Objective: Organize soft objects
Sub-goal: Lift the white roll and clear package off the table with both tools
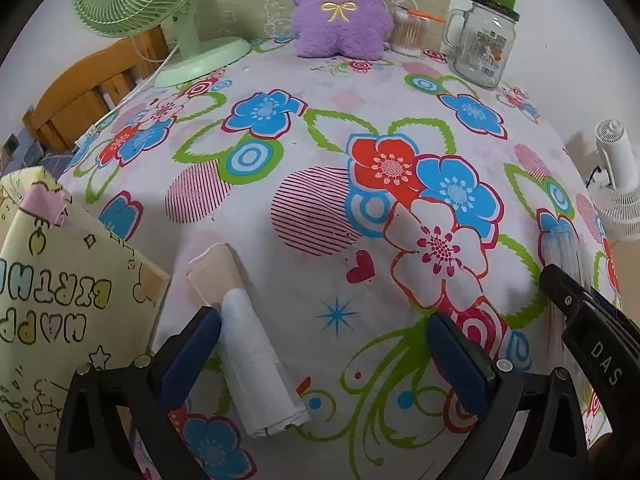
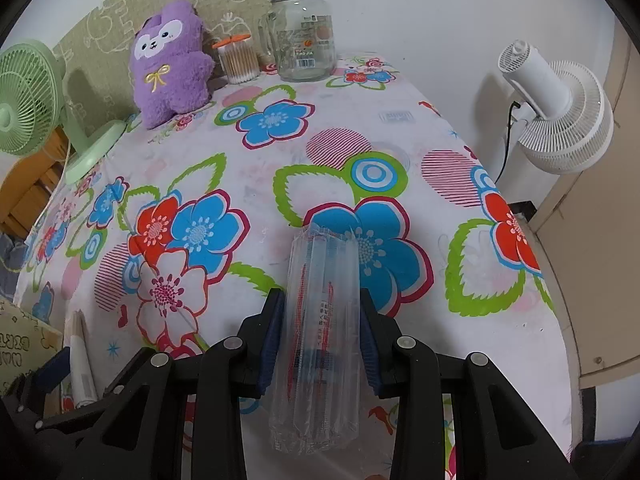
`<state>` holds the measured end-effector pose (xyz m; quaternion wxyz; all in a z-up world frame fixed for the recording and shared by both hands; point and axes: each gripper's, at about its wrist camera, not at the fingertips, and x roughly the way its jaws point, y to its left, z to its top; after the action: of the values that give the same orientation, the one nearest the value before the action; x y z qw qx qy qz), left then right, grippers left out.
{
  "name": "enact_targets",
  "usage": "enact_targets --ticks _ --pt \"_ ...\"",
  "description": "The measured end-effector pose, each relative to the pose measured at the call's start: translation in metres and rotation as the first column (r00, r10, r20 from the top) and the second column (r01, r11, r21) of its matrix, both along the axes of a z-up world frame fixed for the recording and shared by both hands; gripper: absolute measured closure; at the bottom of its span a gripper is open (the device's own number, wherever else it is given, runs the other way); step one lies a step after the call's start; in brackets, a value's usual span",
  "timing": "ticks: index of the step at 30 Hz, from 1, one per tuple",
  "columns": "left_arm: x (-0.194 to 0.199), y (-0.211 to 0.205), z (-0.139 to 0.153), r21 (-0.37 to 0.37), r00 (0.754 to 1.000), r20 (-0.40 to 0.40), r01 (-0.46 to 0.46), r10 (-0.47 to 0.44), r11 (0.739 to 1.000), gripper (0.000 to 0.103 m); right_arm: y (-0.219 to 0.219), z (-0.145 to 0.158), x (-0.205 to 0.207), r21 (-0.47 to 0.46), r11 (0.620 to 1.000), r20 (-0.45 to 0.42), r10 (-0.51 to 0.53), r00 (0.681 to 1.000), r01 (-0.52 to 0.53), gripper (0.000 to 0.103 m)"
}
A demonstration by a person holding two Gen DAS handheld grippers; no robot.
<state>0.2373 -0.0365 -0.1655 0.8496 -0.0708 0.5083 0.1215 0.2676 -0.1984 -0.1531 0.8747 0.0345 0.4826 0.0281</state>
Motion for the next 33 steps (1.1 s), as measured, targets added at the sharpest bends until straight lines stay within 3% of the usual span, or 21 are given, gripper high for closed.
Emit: enact_targets --ticks 2,4,6,10,19,33 --pt "0.000 0.000 0.000 -0.003 1.000 0.000 -0.014 0.014 1.000 0.005 0.000 0.000 -0.001 0.002 1.000 0.001 0.000 1.000 0.000 0.064" --pt "-0.002 0.001 0.005 -0.002 0.999 0.017 -0.031 0.031 1.000 0.029 -0.001 0.000 -0.001 0.003 1.000 0.001 0.002 1.000 -0.002 0.064" --pt "-0.002 0.000 0.009 -0.013 1.000 0.023 -0.009 0.010 1.000 0.045 -0.001 0.001 -0.001 0.006 1.000 0.002 0.003 1.000 -0.003 0.064" --pt "-0.003 0.002 0.013 -0.053 0.999 0.030 0.024 -0.022 0.998 0.070 -0.002 0.002 -0.002 0.006 1.000 0.004 0.004 1.000 -0.004 0.064" --pt "-0.009 0.003 0.021 -0.104 0.997 0.055 0.057 -0.052 0.993 0.088 0.001 0.007 -0.004 0.004 1.000 0.016 0.008 1.000 -0.008 0.066" --pt "-0.028 0.007 0.056 -0.091 0.986 0.151 0.084 -0.070 0.992 0.088 0.008 0.033 -0.016 0.011 1.000 0.078 0.028 0.997 -0.029 0.066"
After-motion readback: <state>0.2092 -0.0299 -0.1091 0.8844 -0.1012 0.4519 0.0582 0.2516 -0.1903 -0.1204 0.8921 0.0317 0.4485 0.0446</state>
